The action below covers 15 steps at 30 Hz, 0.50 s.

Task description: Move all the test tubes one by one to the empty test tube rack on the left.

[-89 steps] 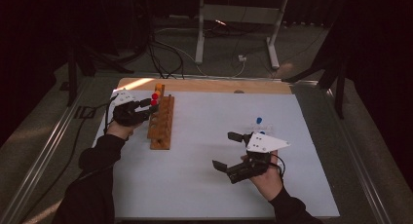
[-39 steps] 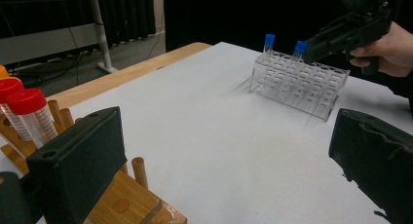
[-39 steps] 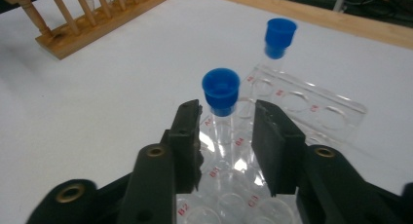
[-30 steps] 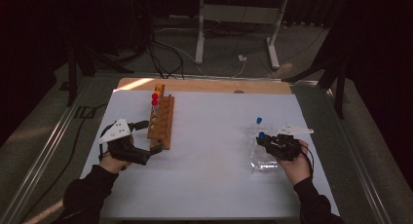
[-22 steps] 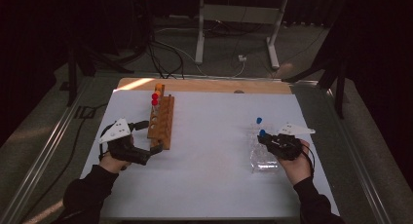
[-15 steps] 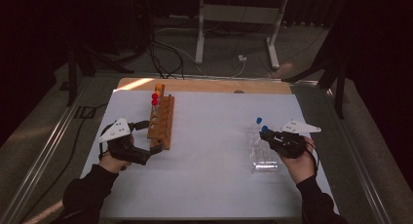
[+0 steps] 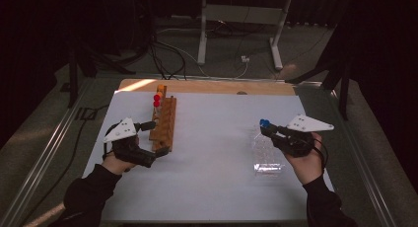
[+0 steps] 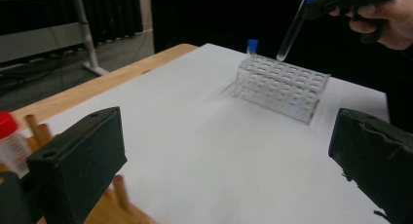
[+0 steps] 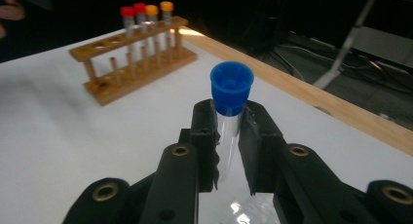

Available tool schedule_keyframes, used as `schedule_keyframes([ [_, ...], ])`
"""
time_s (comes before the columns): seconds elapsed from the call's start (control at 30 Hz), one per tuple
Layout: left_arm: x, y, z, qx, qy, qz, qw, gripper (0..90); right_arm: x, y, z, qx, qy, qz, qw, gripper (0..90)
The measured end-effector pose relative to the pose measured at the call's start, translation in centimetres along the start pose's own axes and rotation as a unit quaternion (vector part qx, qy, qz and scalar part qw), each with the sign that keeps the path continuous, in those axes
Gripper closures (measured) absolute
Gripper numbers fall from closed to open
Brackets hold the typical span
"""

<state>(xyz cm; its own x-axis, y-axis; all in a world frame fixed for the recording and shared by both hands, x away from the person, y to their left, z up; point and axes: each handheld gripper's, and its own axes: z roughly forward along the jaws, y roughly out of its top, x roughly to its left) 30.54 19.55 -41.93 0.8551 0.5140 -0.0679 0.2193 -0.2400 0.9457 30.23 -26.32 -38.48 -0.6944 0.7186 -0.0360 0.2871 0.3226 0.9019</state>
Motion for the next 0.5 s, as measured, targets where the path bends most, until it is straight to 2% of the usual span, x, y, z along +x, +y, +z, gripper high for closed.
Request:
schedule_keyframes([
  [0.23, -0.8, 0.6, 0.9, 0.003, -0.022, 0.001, 0.9998, 0.9, 2.2, -0.1, 1.5, 0.011, 0.041, -0.013, 0.9990, 77.3],
  [0.5, -1.7, 1.1, 2.3, 0.013, -0.049, 0.005, 0.9987, 1.2, 4.7, -0.4, 3.3, 0.024, 0.086, -0.027, 0.9957, 77.3],
])
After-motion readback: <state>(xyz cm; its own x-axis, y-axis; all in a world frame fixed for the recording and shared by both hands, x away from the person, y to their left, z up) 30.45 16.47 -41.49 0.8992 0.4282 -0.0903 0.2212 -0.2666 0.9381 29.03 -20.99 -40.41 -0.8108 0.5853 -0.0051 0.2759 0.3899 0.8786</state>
